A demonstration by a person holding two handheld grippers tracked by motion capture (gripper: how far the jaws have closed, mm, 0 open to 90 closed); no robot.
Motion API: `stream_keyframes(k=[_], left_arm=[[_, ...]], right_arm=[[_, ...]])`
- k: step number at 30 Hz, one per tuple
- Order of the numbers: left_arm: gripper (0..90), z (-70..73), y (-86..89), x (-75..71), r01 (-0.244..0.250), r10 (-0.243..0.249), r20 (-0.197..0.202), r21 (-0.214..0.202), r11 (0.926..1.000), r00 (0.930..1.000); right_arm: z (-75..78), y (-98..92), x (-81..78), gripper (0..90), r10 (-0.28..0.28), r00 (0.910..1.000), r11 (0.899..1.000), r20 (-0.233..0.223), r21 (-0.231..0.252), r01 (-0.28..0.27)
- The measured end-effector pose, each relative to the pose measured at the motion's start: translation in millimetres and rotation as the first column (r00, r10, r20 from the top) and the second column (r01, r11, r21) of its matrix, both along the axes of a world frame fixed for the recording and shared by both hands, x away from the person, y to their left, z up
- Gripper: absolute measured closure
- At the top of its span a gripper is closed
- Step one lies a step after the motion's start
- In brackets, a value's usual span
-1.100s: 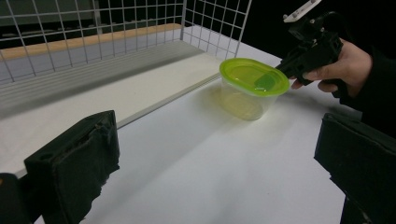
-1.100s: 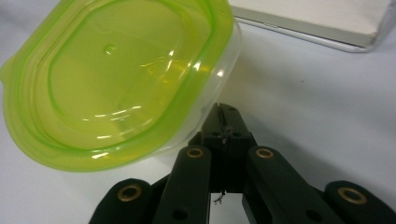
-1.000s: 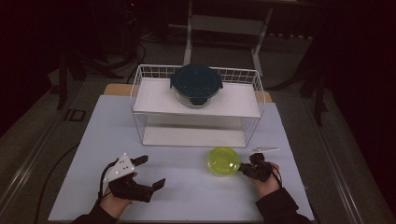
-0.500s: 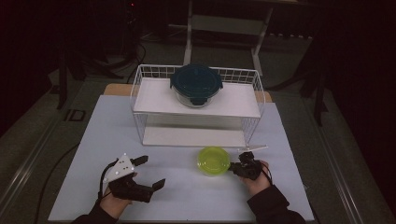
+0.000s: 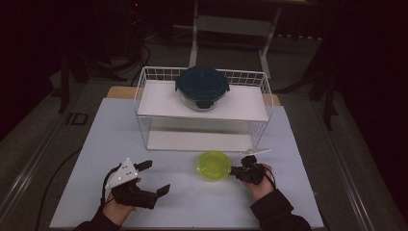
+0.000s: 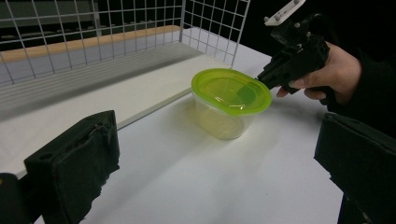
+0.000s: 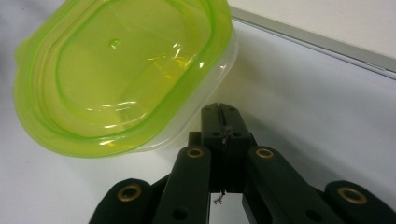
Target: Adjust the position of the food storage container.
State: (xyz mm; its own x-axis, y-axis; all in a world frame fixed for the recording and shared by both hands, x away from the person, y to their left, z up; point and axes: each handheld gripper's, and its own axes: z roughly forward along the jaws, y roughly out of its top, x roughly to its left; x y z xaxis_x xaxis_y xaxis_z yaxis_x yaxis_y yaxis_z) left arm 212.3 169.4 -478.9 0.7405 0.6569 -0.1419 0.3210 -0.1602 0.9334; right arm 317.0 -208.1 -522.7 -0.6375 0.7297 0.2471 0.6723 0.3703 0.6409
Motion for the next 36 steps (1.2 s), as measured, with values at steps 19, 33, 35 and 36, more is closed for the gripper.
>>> stream_keyframes(k=[19,33,35,36], left_arm=[[0.0,0.1,0.2,-0.8,0.005,-0.005,0.002,0.0,1.0,1.0],[0.0,-0.3,1.0,-1.2,0.007,-0.007,-0.001,-0.005,1.0,1.0],[0.0,-0.1,1.2,-1.3,0.007,-0.007,0.002,-0.002,1.0,1.0],[0.0,-0.3,1.3,-1.3,0.007,-0.007,0.001,-0.004,1.0,1.0]], right_arm=[[-0.6,35.5,0.6,90.0,0.071,0.9975,0.997,-0.003,0.008,-0.07],[-2.2,63.0,4.4,89.9,0.106,0.9942,0.994,-0.019,0.019,-0.106],[-2.3,66.9,5.0,89.9,0.113,0.9935,0.993,-0.016,0.02,-0.113],[-2.3,68.2,5.4,89.9,0.117,0.993,0.993,-0.016,0.018,-0.117]])
